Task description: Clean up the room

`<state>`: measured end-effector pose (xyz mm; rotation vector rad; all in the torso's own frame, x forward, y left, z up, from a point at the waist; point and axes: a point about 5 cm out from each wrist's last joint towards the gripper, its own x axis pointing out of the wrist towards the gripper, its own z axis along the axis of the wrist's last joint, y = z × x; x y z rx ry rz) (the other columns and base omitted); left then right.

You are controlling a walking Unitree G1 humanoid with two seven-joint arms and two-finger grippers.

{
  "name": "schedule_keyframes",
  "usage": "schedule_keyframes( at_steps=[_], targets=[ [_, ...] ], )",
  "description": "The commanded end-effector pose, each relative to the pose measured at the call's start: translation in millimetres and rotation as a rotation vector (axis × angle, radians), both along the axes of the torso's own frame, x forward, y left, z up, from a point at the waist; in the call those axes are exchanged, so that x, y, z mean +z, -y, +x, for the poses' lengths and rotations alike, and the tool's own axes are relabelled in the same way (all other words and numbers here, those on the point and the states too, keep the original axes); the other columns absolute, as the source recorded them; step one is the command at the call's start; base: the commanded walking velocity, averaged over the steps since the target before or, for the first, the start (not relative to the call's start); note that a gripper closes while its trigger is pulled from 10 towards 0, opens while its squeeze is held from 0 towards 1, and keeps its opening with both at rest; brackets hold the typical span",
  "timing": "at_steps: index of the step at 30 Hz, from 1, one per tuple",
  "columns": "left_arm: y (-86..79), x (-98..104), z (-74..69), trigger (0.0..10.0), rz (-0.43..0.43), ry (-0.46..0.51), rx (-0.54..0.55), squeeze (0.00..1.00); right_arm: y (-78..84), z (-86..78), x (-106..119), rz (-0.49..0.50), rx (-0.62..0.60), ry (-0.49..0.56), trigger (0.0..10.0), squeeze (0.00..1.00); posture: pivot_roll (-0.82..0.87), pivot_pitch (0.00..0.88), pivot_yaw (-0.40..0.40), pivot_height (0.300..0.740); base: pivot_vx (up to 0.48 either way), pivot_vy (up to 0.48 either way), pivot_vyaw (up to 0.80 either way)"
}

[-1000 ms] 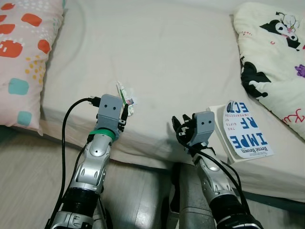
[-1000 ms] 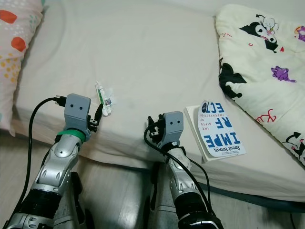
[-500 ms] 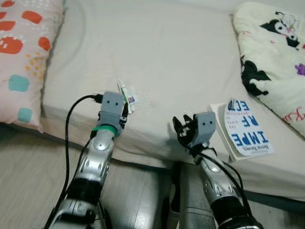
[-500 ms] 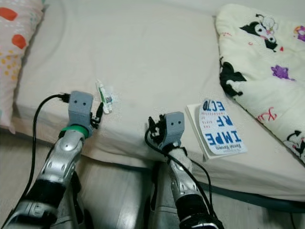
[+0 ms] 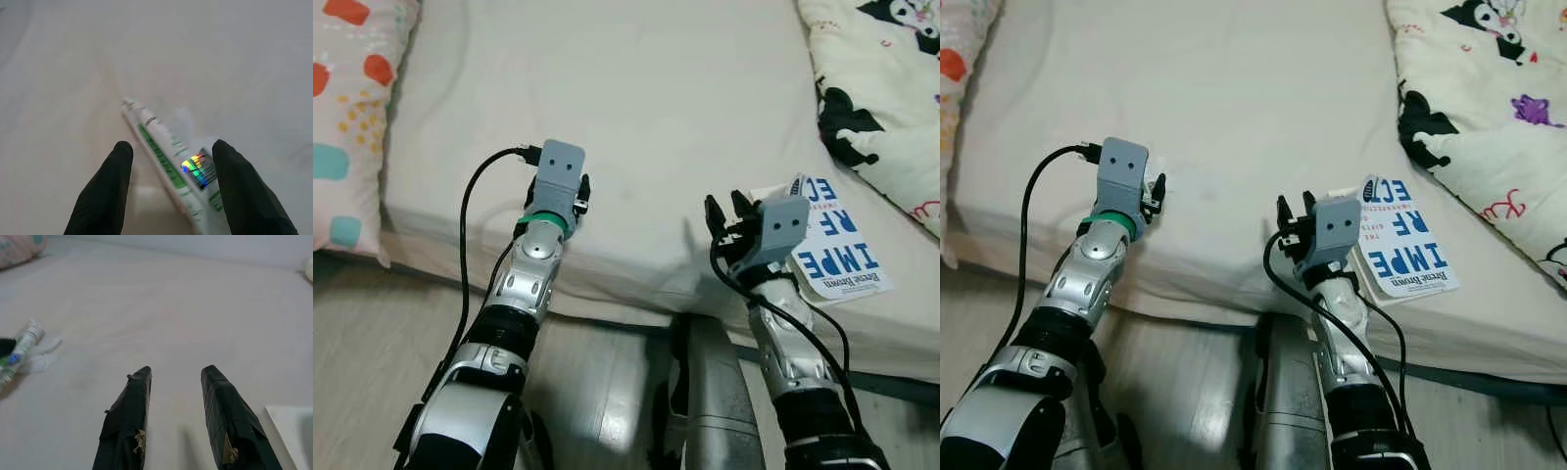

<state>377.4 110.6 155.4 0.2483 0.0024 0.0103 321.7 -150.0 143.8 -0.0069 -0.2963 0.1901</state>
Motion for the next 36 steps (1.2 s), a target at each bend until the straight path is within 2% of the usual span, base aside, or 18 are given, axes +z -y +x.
schedule_keyframes(
  at_steps=[1,7,13,14,17,19,23,27,28,29,30,32,33,36],
  targets=[
    [1.4,-7,2.9,10.0,0.018,-0.022,0.034,0.0,3.7,-3.2,-2,-0.008,-0.016,-0.01,10.0,0.0,-0.06,0.213,-0.006,0.43,0.0,0.0,0.0],
    [5.5,-2,13.0,10.0,0.029,-0.038,0.045,0.0,5.6,-11.5,-1,-0.01,-0.022,-0.013,10.0,0.0,-0.08,0.23,0.002,0.43,0.0,0.0,0.0],
    [0.7,-1,16.6,10.0,0.022,-0.063,0.07,0.0,2.5,-18.9,-3,-0.006,-0.014,-0.024,10.0,0.0,-0.1,0.27,0.003,0.43,0.0,0.0,0.0],
    [-2.3,-4,17.7,10.0,0.006,-0.095,0.09,0.0,-0.6,-25.1,-4,-0.002,-0.004,-0.029,10.0,0.0,-0.11,0.292,0.004,0.43,0.0,0.0,0.0],
    [-2.7,-8,17.4,10.0,-0.01,-0.132,0.093,0.0,-1.9,-27.3,-4,0.0,0.001,-0.032,10.0,0.0,-0.11,0.303,0.003,0.43,0.0,0.0,0.0],
    [-2.1,-17,16.5,10.0,-0.036,-0.197,0.095,0.0,-3.8,-30.7,-4,0.004,0.006,-0.043,10.0,0.0,-0.12,0.32,0.004,0.43,0.0,0.0,0.0],
    [-2.2,-26,14.1,10.0,-0.044,-0.269,0.106,0.0,-7.9,-36.2,-5,0.019,0.013,-0.061,10.0,0.0,-0.12,0.345,0.005,0.43,0.0,0.0,0.0],
    [-3.0,-26,14.8,10.0,-0.049,-0.269,0.119,0.0,-11.2,-40.2,-6,0.028,0.019,-0.073,10.0,0.0,-0.12,0.35,0.005,0.43,0.0,0.0,0.0],
    [-3.9,-24,15.4,4.9,-0.034,-0.264,0.125,0.0,-12.3,-41.6,-7,0.03,0.021,-0.078,10.0,0.0,-0.12,0.353,0.006,0.43,0.0,0.0,0.0],
    [-4.5,-23,15.9,4.9,-0.023,-0.261,0.13,0.0,-13.1,-42.5,-7,0.031,0.023,-0.082,10.0,0.0,-0.12,0.353,0.006,0.43,0.0,0.0,0.0],
    [-5.0,-23,16.2,1.3,-0.009,-0.259,0.132,0.0,-13.6,-43.2,-8,0.032,0.024,-0.085,10.0,0.0,-0.12,0.353,0.007,0.43,0.0,0.0,0.0],
    [-5.3,-22,16.5,1.3,-0.001,-0.26,0.134,0.0,-13.9,-43.9,-8,0.032,0.025,-0.088,10.0,0.0,-0.12,0.353,0.007,0.43,0.0,0.0,0.0],
    [-5.2,-23,16.4,0.0,-0.003,-0.269,0.128,0.0,-14.0,-44.1,-7,0.033,0.025,-0.091,10.0,0.0,-0.12,0.351,0.007,0.43,0.0,0.0,0.0],
    [-5.5,-24,16.2,0.0,-0.007,-0.281,0.122,0.0,-14.0,-44.5,-7,0.034,0.025,-0.094,10.0,0.0,-0.12,0.349,0.007,0.43,0.0,0.0,0.0]
  ],
)
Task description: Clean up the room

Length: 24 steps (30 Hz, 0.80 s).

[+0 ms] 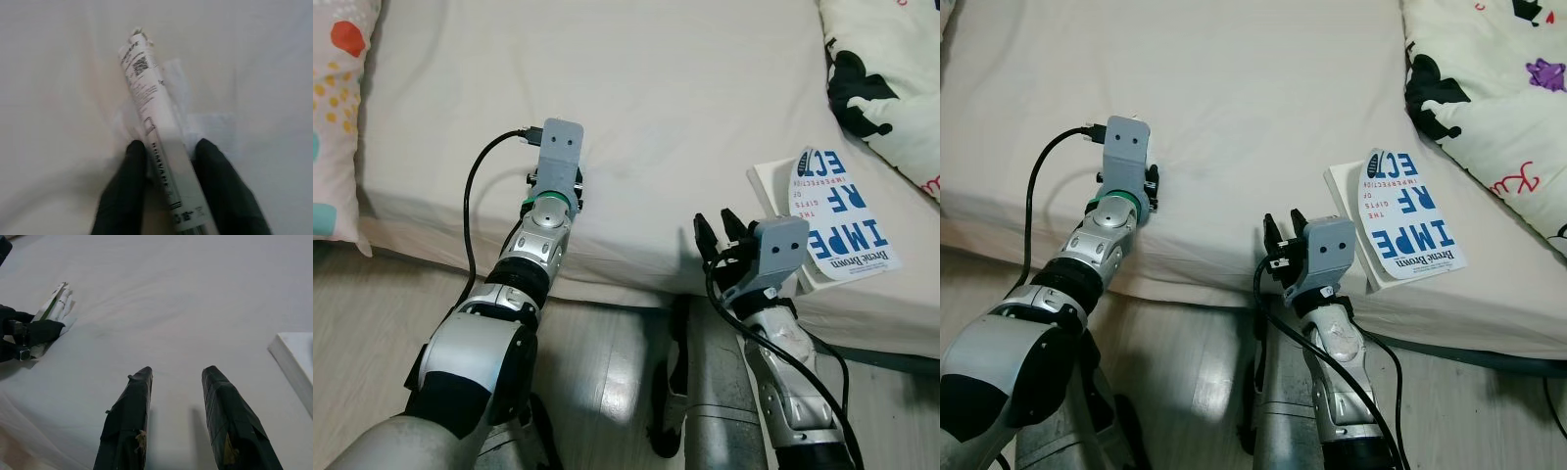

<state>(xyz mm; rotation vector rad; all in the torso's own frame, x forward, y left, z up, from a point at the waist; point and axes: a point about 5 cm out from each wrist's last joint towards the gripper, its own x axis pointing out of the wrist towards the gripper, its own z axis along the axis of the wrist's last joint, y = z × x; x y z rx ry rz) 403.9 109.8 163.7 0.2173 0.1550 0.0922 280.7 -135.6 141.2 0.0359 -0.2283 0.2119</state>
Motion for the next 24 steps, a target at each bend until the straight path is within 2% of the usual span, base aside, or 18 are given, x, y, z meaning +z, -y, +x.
schedule_keyframes(
  at_steps=[1,10,16,17,18,19,20,21,23,24],
  targets=[
    [-6.5,-33,-10.4,0.0,0.013,-0.15,0.015,0.0,0.4,-3.6,-5,0.001,-0.002,-0.025,10.0,0.0,-0.12,0.348,0.007,0.43,0.0,0.0,0.0],
    [-8.4,-37,-11.5,0.0,-0.021,-0.169,-0.01,0.0,-0.8,-2.1,-5,0.008,-0.001,-0.038,10.0,0.0,-0.11,0.329,0.003,0.43,0.0,0.0,0.0],
    [-9.7,-30,-9.2,0.0,-0.043,-0.126,-0.023,0.0,-3.1,1.2,-5,0.012,0.005,-0.039,10.0,0.0,-0.09,0.312,0.001,0.43,0.0,0.0,0.0],
    [-10.5,-15,-6.3,0.0,-0.063,-0.041,-0.037,0.0,-5.9,5.7,-3,0.017,0.015,-0.032,10.0,0.0,-0.07,0.283,0.0,0.43,0.0,0.0,0.0],
    [-10.5,-15,-6.3,0.0,-0.063,-0.041,-0.037,0.0,-5.9,5.7,-3,0.017,0.015,-0.032,10.0,0.0,-0.07,0.283,0.0,0.43,0.0,0.0,0.0],
    [-11.4,-4,-7.1,0.0,-0.064,0.028,-0.045,0.0,-7.8,8.5,-1,0.021,0.021,-0.026,10.0,0.0,-0.06,0.27,-0.001,0.43,0.0,0.0,0.0],
    [-11.4,-4,-7.1,0.0,-0.064,0.028,-0.045,0.0,-7.8,8.5,-1,0.021,0.021,-0.026,10.0,0.0,-0.06,0.27,-0.001,0.43,0.0,0.0,0.0],
    [-11.9,3,-8.5,0.0,-0.063,0.073,-0.051,0.0,-8.9,10.7,0,0.023,0.024,-0.022,10.0,0.0,-0.06,0.266,-0.002,0.43,0.0,0.0,0.0],
    [-15.6,19,-18.2,0.0,-0.057,0.184,-0.059,0.0,-12.1,16.3,2,0.027,0.037,-0.014,10.0,0.0,-0.04,0.224,-0.009,0.43,0.0,0.0,0.0],
    [-15.6,19,-18.2,0.0,-0.057,0.184,-0.059,0.0,-12.1,16.3,2,0.027,0.037,-0.014,10.0,0.0,-0.04,0.224,-0.009,0.43,0.0,0.0,0.0]
  ],
)
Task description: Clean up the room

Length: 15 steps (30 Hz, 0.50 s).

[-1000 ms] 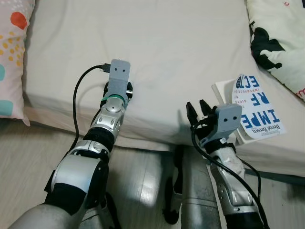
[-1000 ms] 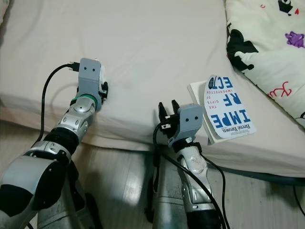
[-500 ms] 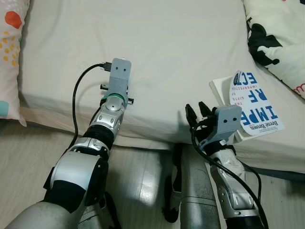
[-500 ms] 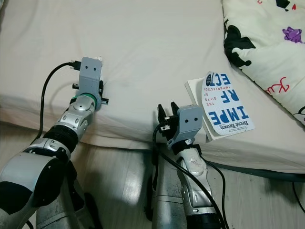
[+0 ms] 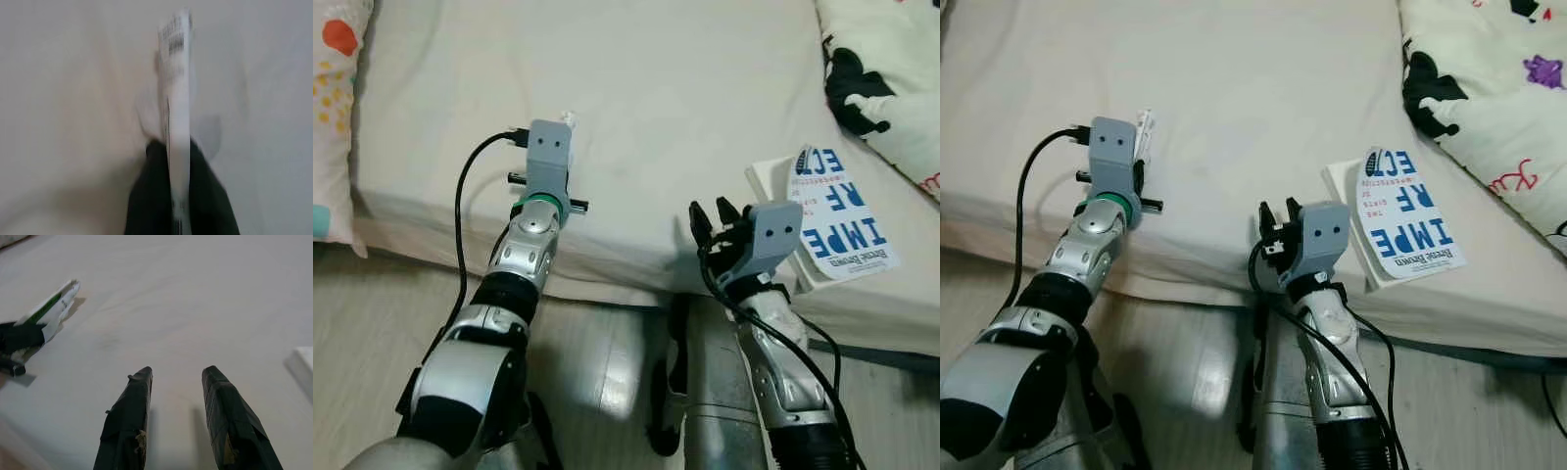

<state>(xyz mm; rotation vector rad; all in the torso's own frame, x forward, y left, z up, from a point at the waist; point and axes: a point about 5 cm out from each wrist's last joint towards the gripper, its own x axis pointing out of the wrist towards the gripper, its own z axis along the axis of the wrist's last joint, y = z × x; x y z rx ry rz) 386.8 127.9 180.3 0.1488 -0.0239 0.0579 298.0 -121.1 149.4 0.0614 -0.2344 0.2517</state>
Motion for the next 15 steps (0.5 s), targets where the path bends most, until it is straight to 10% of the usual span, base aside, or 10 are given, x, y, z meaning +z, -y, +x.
schedule_keyframes(
  at_steps=[1,15],
  targets=[
    [-1.3,14,-14.3,10.0,-0.001,0.085,-0.019,0.0,-0.1,2.6,-5,0.009,0.005,-0.015,10.0,0.0,-0.03,0.207,-0.013,0.43,0.0,0.0,0.0],
    [-20.2,51,-66.4,10.0,0.055,0.307,-0.04,0.0,-2.7,13.0,-2,0.028,0.009,-0.012,10.0,0.0,0.01,0.094,-0.029,0.43,0.0,0.0,0.0]
  ],
)
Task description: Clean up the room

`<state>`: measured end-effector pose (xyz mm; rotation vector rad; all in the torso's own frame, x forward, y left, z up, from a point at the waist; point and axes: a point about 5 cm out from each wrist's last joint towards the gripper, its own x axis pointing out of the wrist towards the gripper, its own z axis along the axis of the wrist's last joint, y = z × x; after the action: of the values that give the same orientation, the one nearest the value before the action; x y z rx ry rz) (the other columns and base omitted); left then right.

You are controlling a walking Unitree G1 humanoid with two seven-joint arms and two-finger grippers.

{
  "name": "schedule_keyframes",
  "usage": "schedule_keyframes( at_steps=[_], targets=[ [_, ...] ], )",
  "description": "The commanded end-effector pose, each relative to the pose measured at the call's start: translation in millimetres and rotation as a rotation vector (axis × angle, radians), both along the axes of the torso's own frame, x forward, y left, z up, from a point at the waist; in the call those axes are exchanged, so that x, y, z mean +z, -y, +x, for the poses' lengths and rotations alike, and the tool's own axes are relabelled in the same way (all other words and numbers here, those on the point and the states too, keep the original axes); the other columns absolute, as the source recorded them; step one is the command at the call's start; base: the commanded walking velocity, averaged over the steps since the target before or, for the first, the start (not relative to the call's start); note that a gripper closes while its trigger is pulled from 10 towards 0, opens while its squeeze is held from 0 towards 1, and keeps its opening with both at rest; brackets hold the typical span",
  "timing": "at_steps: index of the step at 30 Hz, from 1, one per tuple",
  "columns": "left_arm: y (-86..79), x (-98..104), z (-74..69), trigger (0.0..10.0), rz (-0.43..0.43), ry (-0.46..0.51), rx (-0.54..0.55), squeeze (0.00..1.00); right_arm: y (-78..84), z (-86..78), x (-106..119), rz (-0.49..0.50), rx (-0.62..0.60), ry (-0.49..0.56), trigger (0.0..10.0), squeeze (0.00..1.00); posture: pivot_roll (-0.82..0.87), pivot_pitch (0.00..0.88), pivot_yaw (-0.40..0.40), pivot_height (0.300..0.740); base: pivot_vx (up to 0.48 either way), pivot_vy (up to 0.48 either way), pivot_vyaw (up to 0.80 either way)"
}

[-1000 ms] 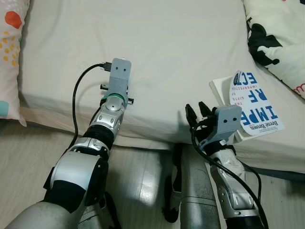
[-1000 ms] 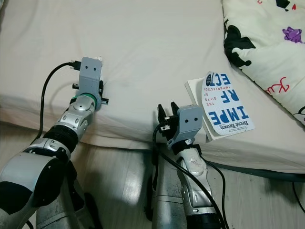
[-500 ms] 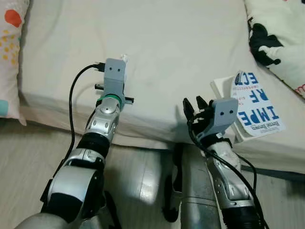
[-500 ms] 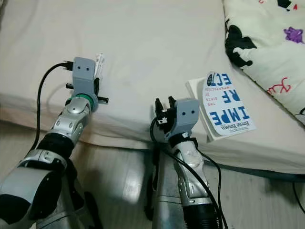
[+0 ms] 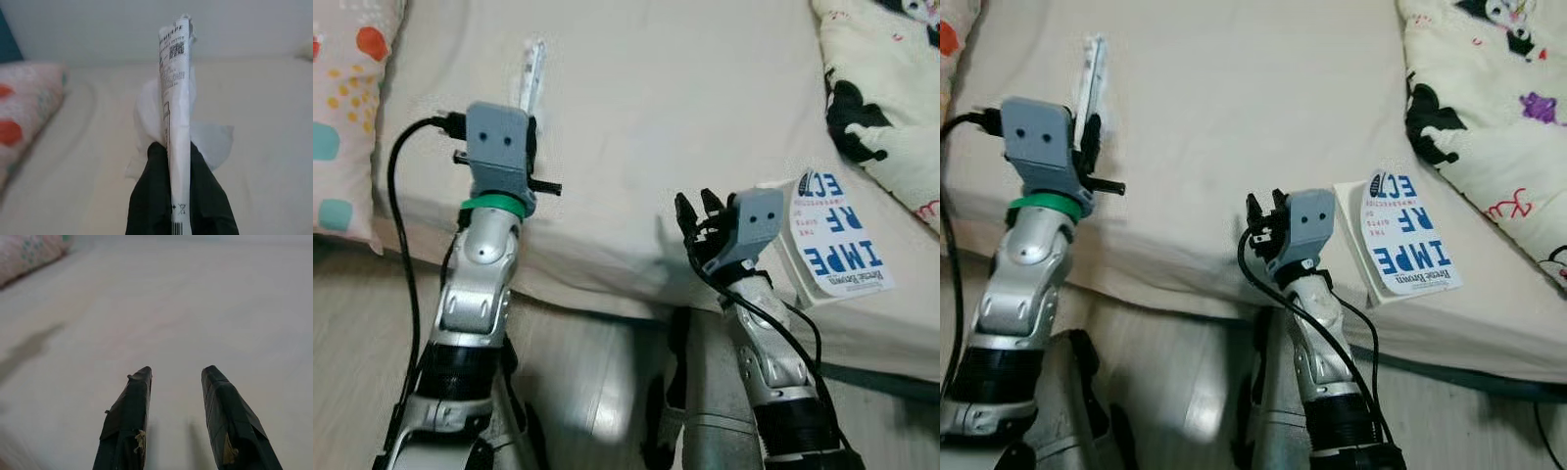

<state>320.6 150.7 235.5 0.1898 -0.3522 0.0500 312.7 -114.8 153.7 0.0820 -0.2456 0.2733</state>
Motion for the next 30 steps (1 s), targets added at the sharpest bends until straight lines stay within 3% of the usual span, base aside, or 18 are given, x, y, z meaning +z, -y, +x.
schedule_keyframes(
  at_steps=[1,5,6,10,13,30],
  targets=[
    [-0.5,-7,-6.5,10.0,0.013,-0.037,0.0,0.0,3.2,-1.3,-5,0.011,-0.016,-0.013,10.0,0.0,0.01,0.08,-0.03,0.43,0.0,0.0,0.0],
    [-11.2,-23,-24.7,10.0,0.001,-0.118,0.021,0.0,5.2,1.5,0,-0.001,-0.03,0.022,10.0,0.0,0.01,0.06,-0.036,0.43,0.0,0.0,0.0],
    [-11.2,-23,-24.7,10.0,0.001,-0.118,0.021,0.0,5.2,1.5,0,-0.001,-0.03,0.022,10.0,0.0,0.01,0.06,-0.036,0.43,0.0,0.0,0.0],
    [-27.4,-54,-33.1,10.0,-0.028,-0.236,0.103,0.0,14.5,7.3,14,-0.057,-0.063,0.09,10.0,0.0,0.01,0.043,-0.049,0.439,0.0,0.0,0.0],
    [-29.1,-60,-32.6,10.0,-0.039,-0.254,0.123,0.0,19.4,9.6,20,-0.058,-0.073,0.11,10.0,0.0,0.0,0.035,-0.057,0.449,0.0,0.0,0.0],
    [-13.0,-39,-17.2,10.0,-0.087,-0.194,0.098,0.0,19.5,14.7,16,-0.051,-0.069,0.101,10.0,0.0,0.0,0.001,-0.068,0.509,0.0,0.0,0.0]
  ],
)
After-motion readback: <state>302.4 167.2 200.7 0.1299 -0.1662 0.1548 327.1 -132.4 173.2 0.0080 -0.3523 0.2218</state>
